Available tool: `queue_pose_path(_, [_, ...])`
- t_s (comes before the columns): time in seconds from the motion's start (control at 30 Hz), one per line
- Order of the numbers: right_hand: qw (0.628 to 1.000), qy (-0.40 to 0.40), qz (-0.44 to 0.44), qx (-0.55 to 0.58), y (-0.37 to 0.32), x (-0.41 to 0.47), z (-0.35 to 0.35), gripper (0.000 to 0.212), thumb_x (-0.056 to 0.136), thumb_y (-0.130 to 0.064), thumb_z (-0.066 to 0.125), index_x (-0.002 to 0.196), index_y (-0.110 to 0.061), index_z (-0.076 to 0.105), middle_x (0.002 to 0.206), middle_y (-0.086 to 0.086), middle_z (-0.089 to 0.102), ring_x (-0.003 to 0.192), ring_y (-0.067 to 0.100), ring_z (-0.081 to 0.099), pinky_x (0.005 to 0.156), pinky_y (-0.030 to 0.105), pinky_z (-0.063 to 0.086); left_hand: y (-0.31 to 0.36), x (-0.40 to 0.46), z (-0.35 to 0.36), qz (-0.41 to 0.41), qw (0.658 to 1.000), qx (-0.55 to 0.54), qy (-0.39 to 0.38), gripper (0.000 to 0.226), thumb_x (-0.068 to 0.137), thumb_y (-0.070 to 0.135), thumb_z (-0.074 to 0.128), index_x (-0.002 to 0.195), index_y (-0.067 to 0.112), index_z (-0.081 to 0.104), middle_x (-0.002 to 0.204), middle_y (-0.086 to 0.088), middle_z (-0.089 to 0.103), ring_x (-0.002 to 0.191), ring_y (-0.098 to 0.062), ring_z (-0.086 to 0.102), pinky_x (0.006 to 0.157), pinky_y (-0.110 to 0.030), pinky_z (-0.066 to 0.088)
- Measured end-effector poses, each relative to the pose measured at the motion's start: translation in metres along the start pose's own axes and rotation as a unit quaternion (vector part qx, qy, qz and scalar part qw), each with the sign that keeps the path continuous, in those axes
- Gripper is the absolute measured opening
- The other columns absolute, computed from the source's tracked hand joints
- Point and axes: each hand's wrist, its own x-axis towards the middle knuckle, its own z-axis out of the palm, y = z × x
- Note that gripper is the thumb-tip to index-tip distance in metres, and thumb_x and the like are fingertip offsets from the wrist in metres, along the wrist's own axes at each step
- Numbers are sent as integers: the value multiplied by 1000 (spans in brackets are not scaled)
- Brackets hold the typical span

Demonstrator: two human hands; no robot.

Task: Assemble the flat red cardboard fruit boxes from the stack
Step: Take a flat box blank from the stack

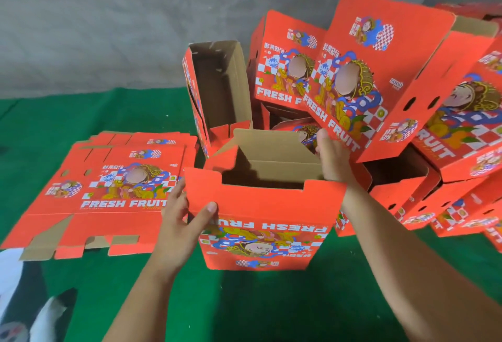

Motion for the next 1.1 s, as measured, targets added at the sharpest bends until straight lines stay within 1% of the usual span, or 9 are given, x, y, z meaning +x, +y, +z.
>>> queue_pose_path(0.13, [998,-37,-42,-15,-9,-2,-13,46,72,-53,50,75,-7,51,78,1,42,71,13,42,64,26,37,7,6,-21,15,990,112,-87,47,84,60,67,88,15,79,153,-11,51,148,-29,38,119,-46,34])
queue_pose_path(0.27, [995,-33,-79,43,6,2,-20,31,93,-20,67,82,-22,38,75,-14,39,57,-6,42,59,11,36,24,6,-25,4,970,185,-156,50,90,68,56,117,30,74,170,15,24,154,2,13,119,-25,17])
queue_pose_path(0.33, [993,-4,-77,87,16,0,-20,24,94,-7,69,97,-18,48,79,-8,44,61,-8,46,67,12,39,30,3,-18,24,972,163,-167,50,91,70,53,129,40,64,160,20,37,144,4,33,113,-22,30])
queue_pose_path(0.43, [986,21,-43,158,14,1,-22,13,102,-4,60,111,-11,55,82,-4,50,78,13,50,76,30,40,31,2,-1,12,996,55,-75,42,101,60,47,117,27,68,112,9,71,104,-2,63,89,-17,46])
queue_pose_path(0.6, [975,38,-23,216,13,-12,-31,29,104,-15,59,133,-16,57,105,6,56,85,8,61,78,22,50,13,16,10,-27,989,106,99,31,103,36,60,84,12,65,72,-13,59,69,-27,53,72,-52,47])
queue_pose_path(0.67, [976,83,-32,197,12,-17,-32,34,104,-13,59,138,-14,56,116,2,66,96,7,66,86,23,51,11,20,13,-16,984,142,109,15,98,32,70,102,18,73,75,-6,56,72,-28,53,73,-52,47])
queue_pose_path(0.87, [992,71,-92,50,17,-45,-12,53,99,-9,64,148,-15,46,114,0,61,98,9,59,91,24,46,13,31,15,37,952,267,145,95,82,32,85,158,18,30,106,3,64,104,-30,58,88,-47,46])
queue_pose_path(0.97, [975,58,-139,-162,20,-56,5,71,86,-22,79,147,-17,45,141,6,51,131,28,46,111,45,38,18,32,23,90,954,254,133,97,80,13,83,159,16,26,88,19,55,93,-23,58,79,-42,43])
queue_pose_path(1.1, [968,49,-102,-223,10,-49,10,56,90,-39,74,136,-21,47,132,6,47,126,37,43,104,50,36,13,36,18,103,954,263,100,80,87,6,73,156,26,37,96,1,58,92,-29,58,79,-42,46])
